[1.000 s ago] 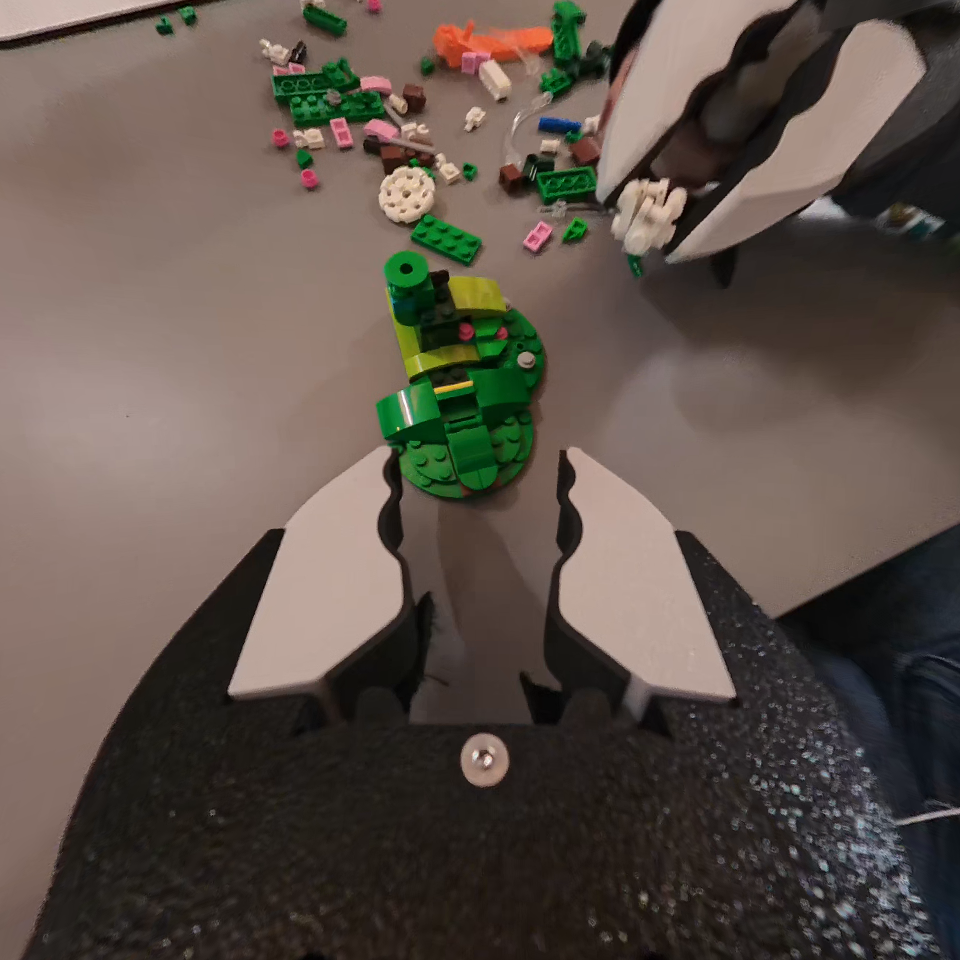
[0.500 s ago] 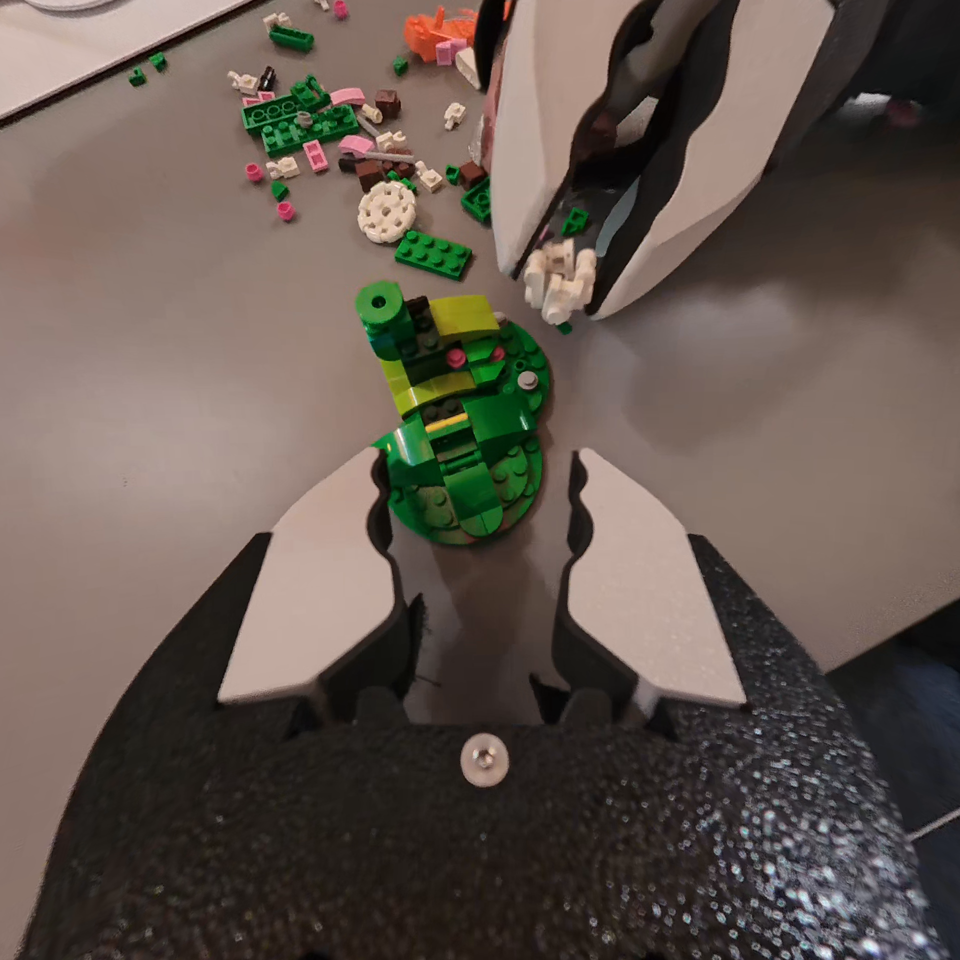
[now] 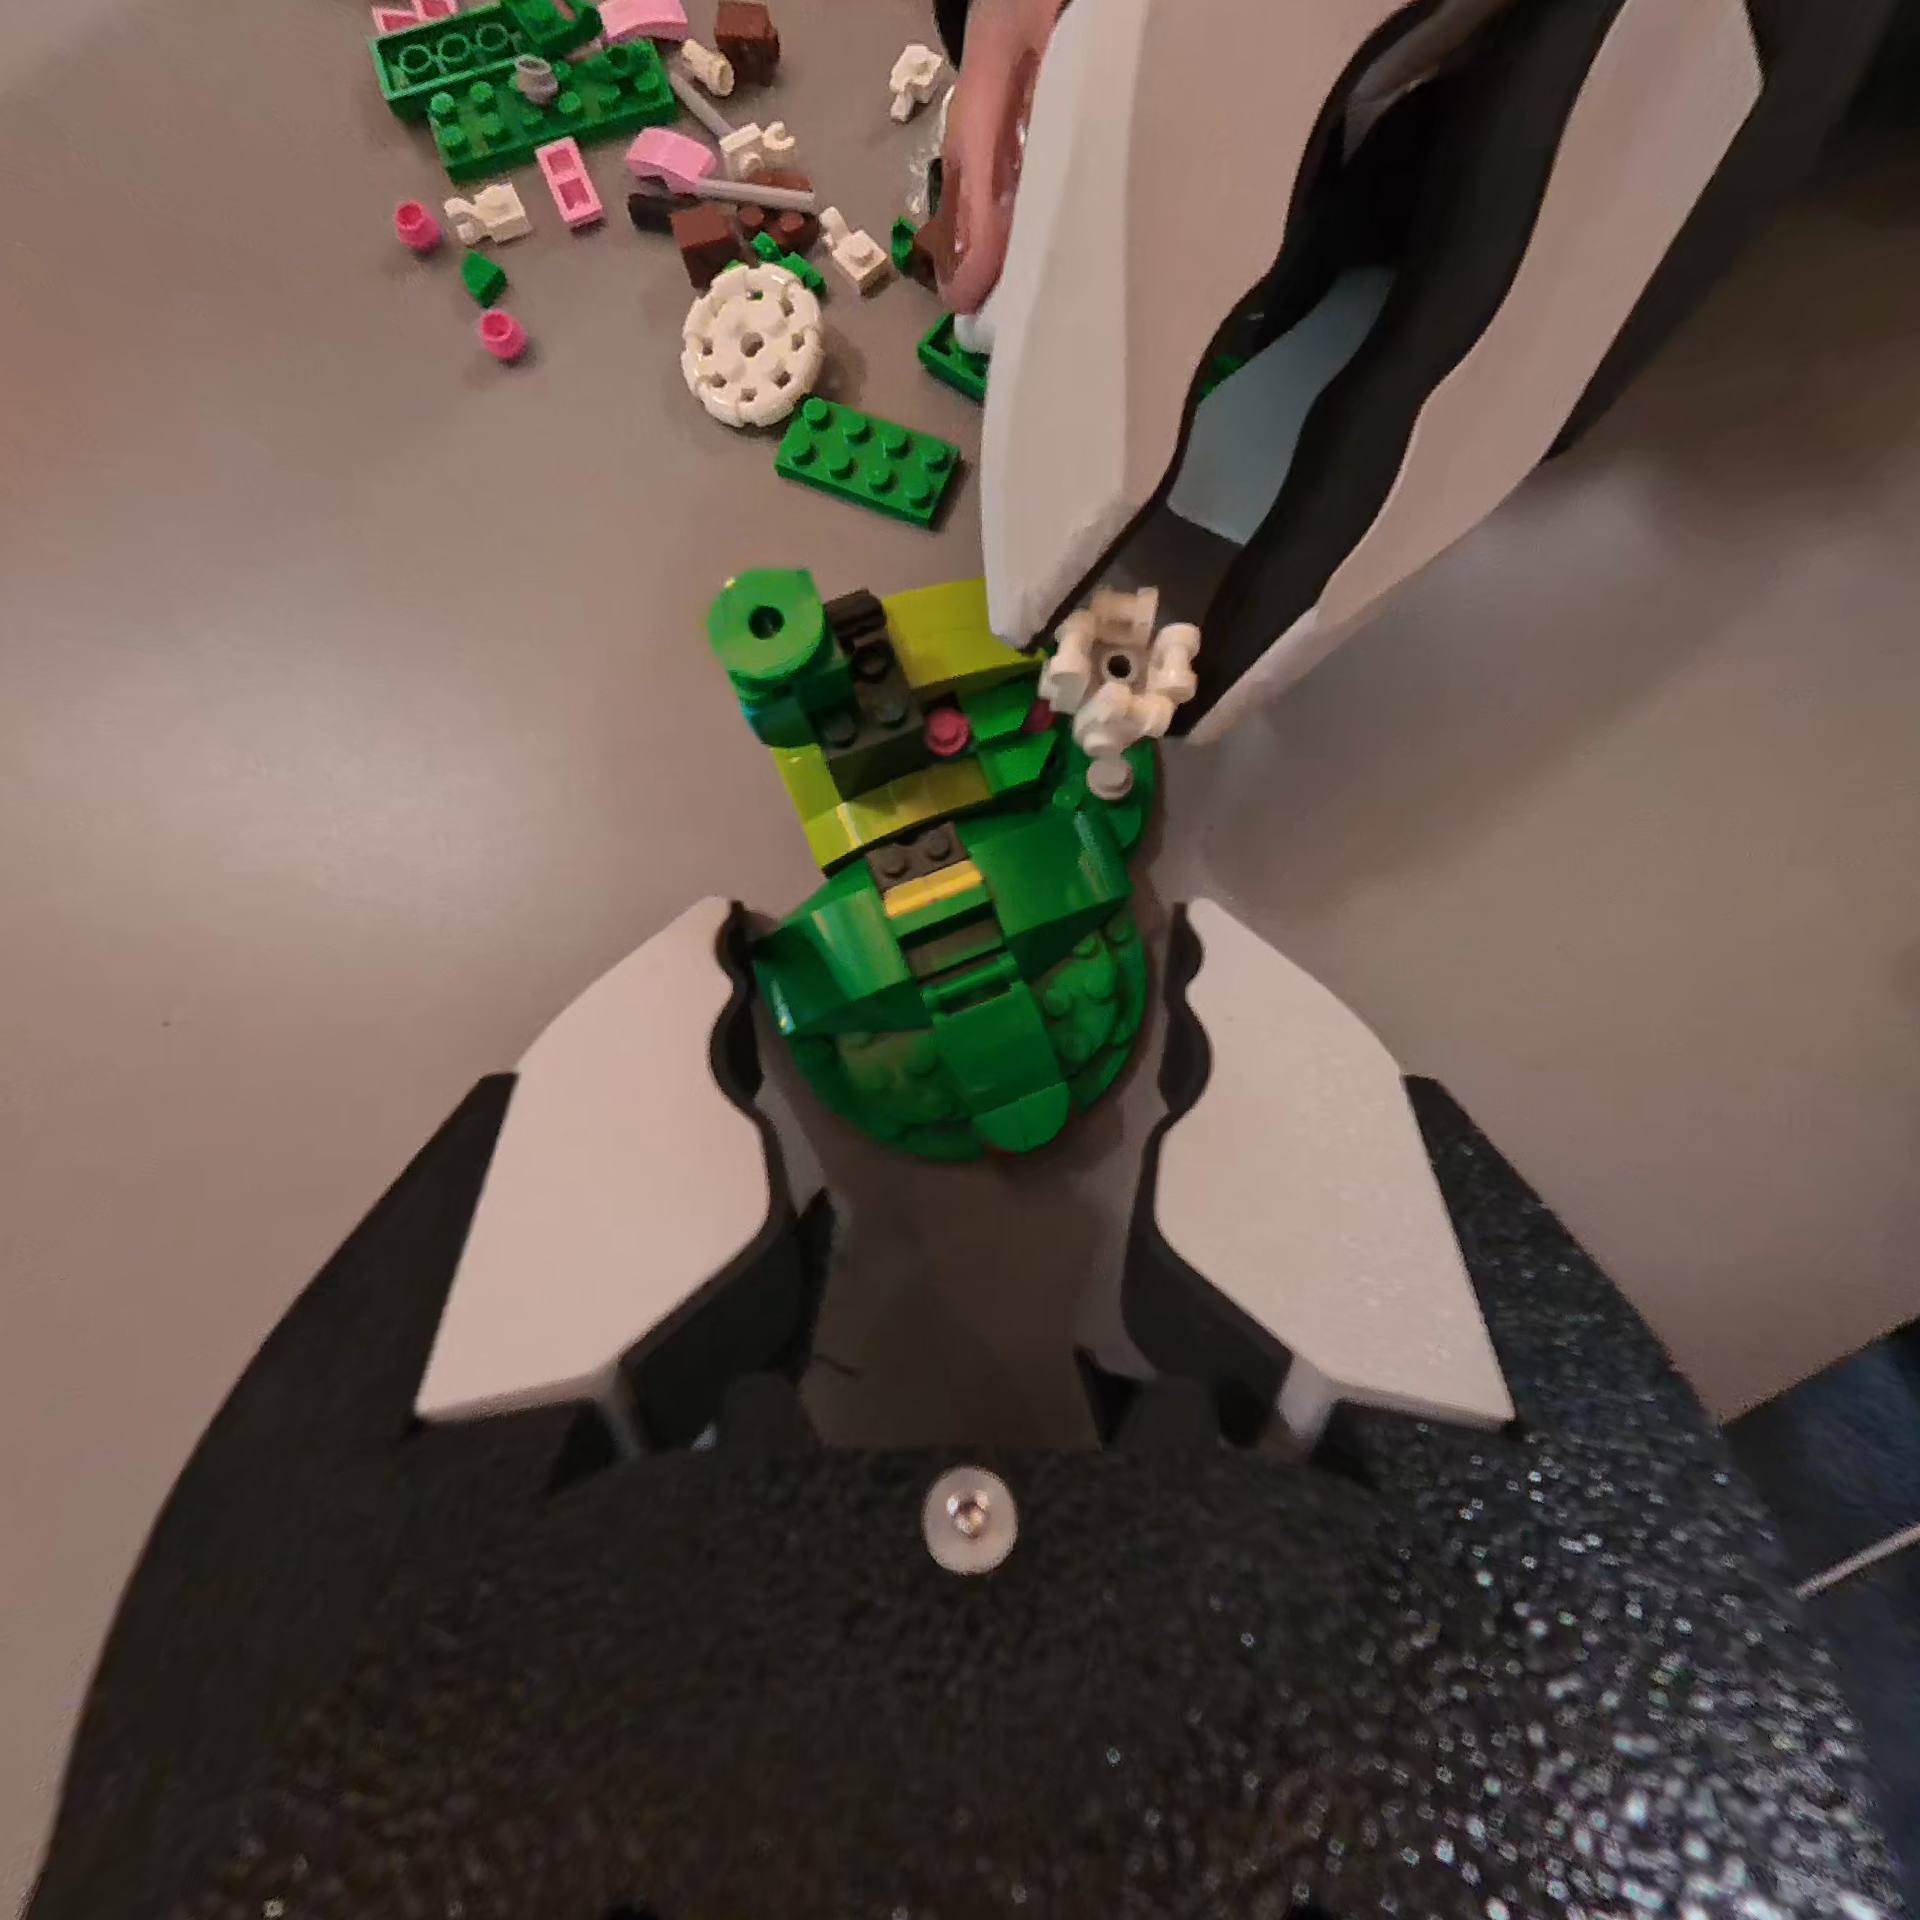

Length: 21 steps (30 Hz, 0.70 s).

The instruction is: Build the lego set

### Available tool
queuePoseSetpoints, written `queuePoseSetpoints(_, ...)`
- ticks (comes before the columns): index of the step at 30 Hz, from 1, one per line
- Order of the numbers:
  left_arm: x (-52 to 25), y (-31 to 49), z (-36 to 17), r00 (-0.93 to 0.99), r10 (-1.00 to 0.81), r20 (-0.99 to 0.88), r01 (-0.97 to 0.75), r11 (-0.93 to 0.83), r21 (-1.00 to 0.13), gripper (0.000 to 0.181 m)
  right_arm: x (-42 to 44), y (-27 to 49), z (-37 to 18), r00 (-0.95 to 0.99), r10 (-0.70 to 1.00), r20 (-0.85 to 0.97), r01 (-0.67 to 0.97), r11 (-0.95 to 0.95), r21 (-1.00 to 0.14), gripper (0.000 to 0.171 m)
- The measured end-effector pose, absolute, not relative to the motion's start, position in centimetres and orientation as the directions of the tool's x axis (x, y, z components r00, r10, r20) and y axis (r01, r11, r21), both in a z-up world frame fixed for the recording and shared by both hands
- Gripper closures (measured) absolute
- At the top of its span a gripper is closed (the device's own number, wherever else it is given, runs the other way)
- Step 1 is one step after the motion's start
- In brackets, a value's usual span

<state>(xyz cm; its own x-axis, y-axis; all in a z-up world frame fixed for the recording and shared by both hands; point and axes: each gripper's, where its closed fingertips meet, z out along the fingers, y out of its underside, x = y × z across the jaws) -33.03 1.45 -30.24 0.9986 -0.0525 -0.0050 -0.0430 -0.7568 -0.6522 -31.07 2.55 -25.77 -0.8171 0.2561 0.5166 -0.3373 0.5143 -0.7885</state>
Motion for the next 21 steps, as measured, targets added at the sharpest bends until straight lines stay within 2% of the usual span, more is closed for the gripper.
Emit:
queuePoseSetpoints(1, -33.0, 1.4, -30.2, 0.998, -0.064, 0.000, -0.049, -0.758, -0.650, 0.111, -31.1, 2.6, -25.7, -0.824, 0.252, 0.507, -0.333, 0.509, -0.794, 0.150)
queuePoseSetpoints(4, -33.0, 1.3, -30.2, 0.997, -0.075, -0.001, -0.058, -0.758, -0.649, 0.110, -31.1, 2.7, -25.4, -0.848, 0.254, 0.465, -0.308, 0.478, -0.823, 0.150)
queuePoseSetpoints(6, -33.6, 1.1, -30.1, 0.997, -0.060, -0.038, -0.071, -0.761, -0.645, 0.101, -31.2, 2.7, -24.8, -0.850, 0.278, 0.447, -0.304, 0.434, -0.848, 0.151)
queuePoseSetpoints(8, -33.9, 1.1, -29.4, 0.994, -0.059, -0.095, -0.108, -0.738, -0.666, 0.100, -31.0, 2.7, -23.7, -0.854, 0.308, 0.419, -0.302, 0.363, -0.882, 0.151)
queuePoseSetpoints(14, -31.1, 2.5, -23.9, 0.979, -0.186, -0.087, -0.160, -0.427, -0.890, 0.138, -30.3, 2.0, -21.1, -0.857, 0.346, 0.382, -0.324, 0.215, -0.921, 0.150)
queuePoseSetpoints(17, -29.2, 2.7, -22.6, 0.956, -0.292, 0.042, -0.059, -0.330, -0.942, 0.144, -29.7, 1.5, -19.9, -0.861, 0.341, 0.377, -0.343, 0.157, -0.926, 0.150)
queuePoseSetpoints(21, -27.3, 2.5, -20.4, 0.845, -0.460, 0.271, 0.179, -0.235, -0.955, 0.148, -29.0, 1.2, -18.1, -0.859, 0.349, 0.375, -0.372, 0.079, -0.925, 0.150)
